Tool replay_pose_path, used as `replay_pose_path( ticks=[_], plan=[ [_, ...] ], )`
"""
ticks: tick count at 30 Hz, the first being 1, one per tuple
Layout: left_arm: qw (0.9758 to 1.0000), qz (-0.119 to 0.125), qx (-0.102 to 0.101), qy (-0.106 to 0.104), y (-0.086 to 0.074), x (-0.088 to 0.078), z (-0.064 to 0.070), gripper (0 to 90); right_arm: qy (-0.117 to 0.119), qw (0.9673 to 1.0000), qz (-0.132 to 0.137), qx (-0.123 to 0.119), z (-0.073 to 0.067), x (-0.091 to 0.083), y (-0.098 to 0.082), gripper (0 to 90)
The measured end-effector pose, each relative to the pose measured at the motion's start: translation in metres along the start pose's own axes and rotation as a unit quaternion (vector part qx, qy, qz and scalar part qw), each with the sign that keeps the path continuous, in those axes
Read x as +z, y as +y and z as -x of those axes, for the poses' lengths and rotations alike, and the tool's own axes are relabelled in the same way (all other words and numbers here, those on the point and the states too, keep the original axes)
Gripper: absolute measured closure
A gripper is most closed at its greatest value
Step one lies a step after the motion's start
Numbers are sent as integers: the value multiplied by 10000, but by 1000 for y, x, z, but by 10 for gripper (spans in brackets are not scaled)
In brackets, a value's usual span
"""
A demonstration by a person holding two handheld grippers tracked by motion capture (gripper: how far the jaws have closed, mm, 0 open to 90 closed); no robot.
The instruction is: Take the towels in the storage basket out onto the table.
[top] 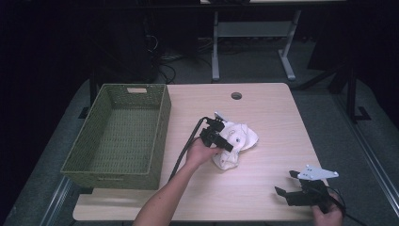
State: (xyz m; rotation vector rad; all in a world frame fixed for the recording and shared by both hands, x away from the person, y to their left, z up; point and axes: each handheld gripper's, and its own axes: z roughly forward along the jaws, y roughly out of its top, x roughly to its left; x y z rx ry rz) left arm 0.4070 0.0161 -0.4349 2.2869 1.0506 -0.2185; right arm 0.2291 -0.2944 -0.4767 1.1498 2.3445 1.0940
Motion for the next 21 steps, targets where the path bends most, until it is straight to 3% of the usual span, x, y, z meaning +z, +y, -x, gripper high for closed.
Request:
replay_pose_path(
  ticks=[5, 13, 21],
  plan=[
    [9999, 82, 123, -39, -5, -7, 0, 516, -4, 10000, -7, -15, 1, 0, -1, 140],
    [9989, 250, 281, -270, -12, -30, 2, 465, -10, 10000, -15, 1, 1, -1, -2, 140],
    [9974, 452, 513, -205, -29, -45, 4, 401, -50, 10000, -21, 28, 2, -1, -2, 140]
  ],
)
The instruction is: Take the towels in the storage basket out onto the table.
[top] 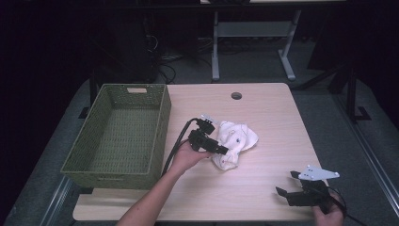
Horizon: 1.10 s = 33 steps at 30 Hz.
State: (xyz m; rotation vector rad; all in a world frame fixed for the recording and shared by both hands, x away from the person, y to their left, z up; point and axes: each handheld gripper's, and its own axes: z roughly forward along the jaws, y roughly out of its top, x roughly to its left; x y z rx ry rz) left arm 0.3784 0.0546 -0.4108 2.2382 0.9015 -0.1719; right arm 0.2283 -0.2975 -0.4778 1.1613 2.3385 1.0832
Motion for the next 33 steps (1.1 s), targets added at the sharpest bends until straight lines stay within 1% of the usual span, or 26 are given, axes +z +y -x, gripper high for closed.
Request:
replay_pose_path(
  ticks=[2, 4, 5, 8, 11, 12, 15, 18, 20, 21, 23, 26, 28, 30, 33],
  plan=[
    [10000, 41, 7, -62, -4, -2, 0, 392, -1, 10000, 5, 7, 1, 0, 0, 140],
    [9999, 52, 72, -67, -8, -3, 2, 376, -5, 10000, 4, 14, 1, -1, 0, 140],
    [9999, 75, 84, -56, -10, -4, 2, 371, -16, 10000, -4, 17, 1, -1, 0, 140],
    [9997, 174, 89, -112, -15, -8, 3, 349, -45, 10000, 1, 31, 1, -1, -1, 140],
    [9996, 235, 162, 2, -20, -12, 4, 338, -69, 10000, 8, 18, 1, -1, -1, 140],
    [9995, 280, 128, -88, -24, -14, 5, 327, -77, 10000, 4, 30, 1, -1, -1, 140],
    [9994, 294, 170, -66, -29, -15, 6, 327, -86, 10000, -1, 31, 1, -1, -1, 140],
    [9992, 310, 202, -158, -36, -17, 8, 321, -105, 9999, -1, 53, 1, -2, -1, 140],
    [9991, 260, 265, -184, -43, -17, 9, 317, -108, 9999, 7, 52, 1, -2, -1, 140],
    [9993, 229, 264, -165, -46, -17, 9, 315, -108, 9999, 11, 43, 1, -2, -1, 140],
    [9992, 220, 250, -216, -53, -18, 8, 308, -111, 9999, 11, 43, 1, -2, -1, 140],
    [9991, 258, 248, -207, -61, -20, 8, 308, -113, 9999, 5, 50, 1, -2, -2, 140],
    [9989, 324, 250, -217, -66, -21, 8, 308, -113, 9999, -2, 30, 1, -1, -2, 140],
    [9990, 297, 274, -213, -69, -21, 9, 307, -112, 9999, -2, 30, 1, -1, -2, 140],
    [9990, 238, 358, -154, -73, -20, 11, 305, -113, 9999, -6, 27, 1, -1, -2, 140]
  ],
)
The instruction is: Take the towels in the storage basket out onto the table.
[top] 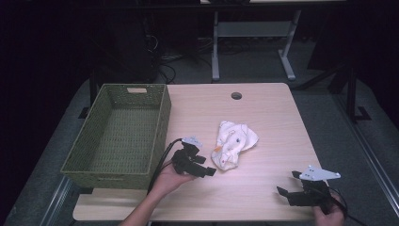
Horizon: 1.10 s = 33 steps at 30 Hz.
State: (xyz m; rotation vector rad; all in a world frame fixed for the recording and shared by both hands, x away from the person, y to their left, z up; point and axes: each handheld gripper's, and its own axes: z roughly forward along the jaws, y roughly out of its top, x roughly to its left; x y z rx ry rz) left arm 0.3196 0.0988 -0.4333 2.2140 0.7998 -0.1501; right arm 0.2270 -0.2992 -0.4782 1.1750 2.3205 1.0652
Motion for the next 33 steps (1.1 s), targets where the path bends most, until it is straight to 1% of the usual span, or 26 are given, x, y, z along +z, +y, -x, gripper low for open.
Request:
replay_pose_path(
  ticks=[1, 3, 8, 10, 12, 15, 17, 20, 23, 24, 25, 26, 28, 30, 31, 33],
  plan=[
    [10000, 43, 4, 16, -1, 1, 1, 305, -2, 10000, -1, 4, 0, 0, 0, 140],
    [9999, 27, 102, 78, -5, 1, 4, 305, -4, 10000, -11, 4, 0, 0, 0, 140],
    [9999, 9, 129, 85, -12, 1, 6, 304, -6, 10000, -1, 16, 0, -1, 0, 140],
    [9999, 3, 110, 26, -17, 0, 7, 303, -6, 10000, -2, 23, 0, -1, 0, 140],
    [9998, -48, 144, 103, -20, -3, 7, 303, 2, 10000, -8, 4, 0, -1, 0, 140],
    [9999, -43, 113, 88, -27, -5, 8, 300, 2, 10000, -19, 9, -1, -1, 0, 140],
    [9998, -36, 123, 135, -31, -7, 9, 299, 2, 10000, -12, -17, -1, 0, 0, 140],
    [9997, -63, 165, 140, -36, -12, 9, 295, 2, 10000, -13, -19, -1, 0, 0, 140],
    [9998, -31, 174, 128, -41, -16, 11, 287, 1, 10000, -10, -17, -1, -1, 0, 140],
    [9997, -17, 213, 145, -43, -17, 12, 285, 2, 10000, -8, -23, -1, 0, 0, 140],
    [9997, -4, 195, 158, -47, -20, 14, 285, 5, 10000, -13, -33, -1, -1, 0, 140],
    [9997, -4, 195, 158, -47, -20, 14, 284, 5, 10000, -13, -33, -1, -1, 0, 140],
    [9998, 33, 180, 98, -52, -22, 16, 284, 11, 10000, -2, -50, -2, -1, 1, 140],
    [9996, -34, 216, 149, -56, -23, 16, 281, 16, 10000, -17, -42, -3, 0, 1, 140],
    [9998, -30, 180, 120, -60, -25, 16, 276, 24, 10000, -13, -92, -3, 0, 1, 140],
    [9998, -10, 179, 122, -61, -26, 16, 276, 33, 9999, -12, -98, -3, 0, 1, 140]
  ],
)
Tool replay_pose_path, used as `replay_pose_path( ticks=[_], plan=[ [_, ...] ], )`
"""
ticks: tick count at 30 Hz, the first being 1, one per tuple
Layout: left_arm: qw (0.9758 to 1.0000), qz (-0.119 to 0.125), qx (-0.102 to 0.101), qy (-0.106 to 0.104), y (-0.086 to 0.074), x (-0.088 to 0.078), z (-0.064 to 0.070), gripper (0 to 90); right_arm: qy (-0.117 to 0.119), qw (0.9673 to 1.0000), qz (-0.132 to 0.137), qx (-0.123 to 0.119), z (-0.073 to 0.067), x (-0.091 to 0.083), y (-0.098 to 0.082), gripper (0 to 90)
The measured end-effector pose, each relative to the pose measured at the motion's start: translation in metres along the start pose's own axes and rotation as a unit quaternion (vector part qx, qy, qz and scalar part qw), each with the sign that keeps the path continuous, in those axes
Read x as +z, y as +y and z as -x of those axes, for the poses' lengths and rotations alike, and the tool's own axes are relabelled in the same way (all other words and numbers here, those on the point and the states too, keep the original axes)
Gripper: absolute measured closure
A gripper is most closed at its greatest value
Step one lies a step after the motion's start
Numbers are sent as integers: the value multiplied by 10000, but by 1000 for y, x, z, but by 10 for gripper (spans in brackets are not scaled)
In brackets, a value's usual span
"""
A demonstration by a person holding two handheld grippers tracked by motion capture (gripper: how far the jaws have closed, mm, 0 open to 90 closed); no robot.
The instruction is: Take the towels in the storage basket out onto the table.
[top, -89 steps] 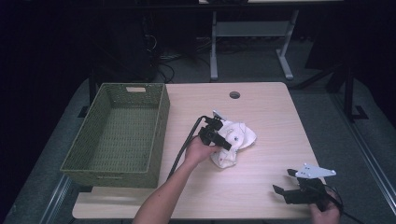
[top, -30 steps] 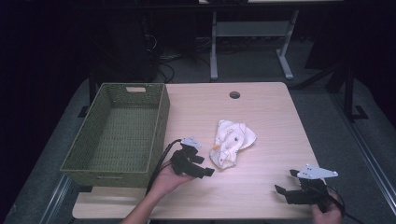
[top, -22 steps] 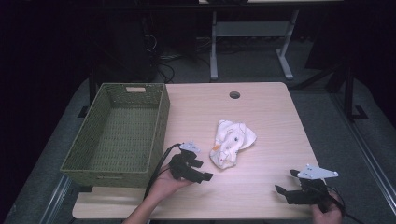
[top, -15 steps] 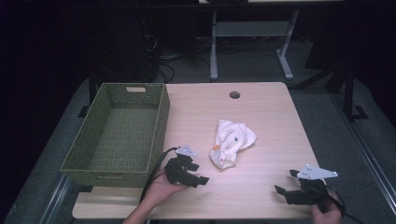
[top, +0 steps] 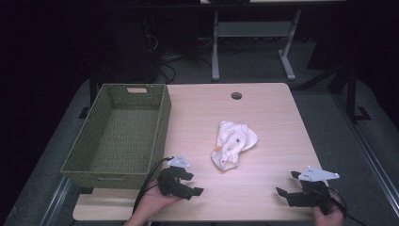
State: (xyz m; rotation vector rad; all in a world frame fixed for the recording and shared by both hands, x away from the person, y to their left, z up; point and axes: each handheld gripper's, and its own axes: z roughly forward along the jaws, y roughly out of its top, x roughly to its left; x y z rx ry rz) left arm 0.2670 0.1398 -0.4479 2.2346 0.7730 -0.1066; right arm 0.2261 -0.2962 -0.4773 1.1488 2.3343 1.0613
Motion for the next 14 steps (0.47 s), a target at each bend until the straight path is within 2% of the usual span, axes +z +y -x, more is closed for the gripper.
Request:
replay_pose_path(
  ticks=[2, 4, 7, 9, 14],
  plan=[
    [10000, -28, 14, 66, -3, -1, -1, 277, -1, 10000, -39, 13, 0, 0, 0, 140],
    [10000, 13, -36, 14, -4, -1, -4, 277, 10, 10000, -37, -9, 0, 1, 0, 140],
    [9999, 15, 12, 126, -2, 0, -6, 274, 41, 10000, -65, -9, 0, 2, 1, 140],
    [9999, 109, 22, 114, -1, 0, -7, 274, 47, 10000, -80, -22, 0, 2, 1, 140],
    [9992, 286, 64, 277, 1, -3, -8, 273, 103, 9999, -80, -54, 0, 4, 2, 140]
  ],
)
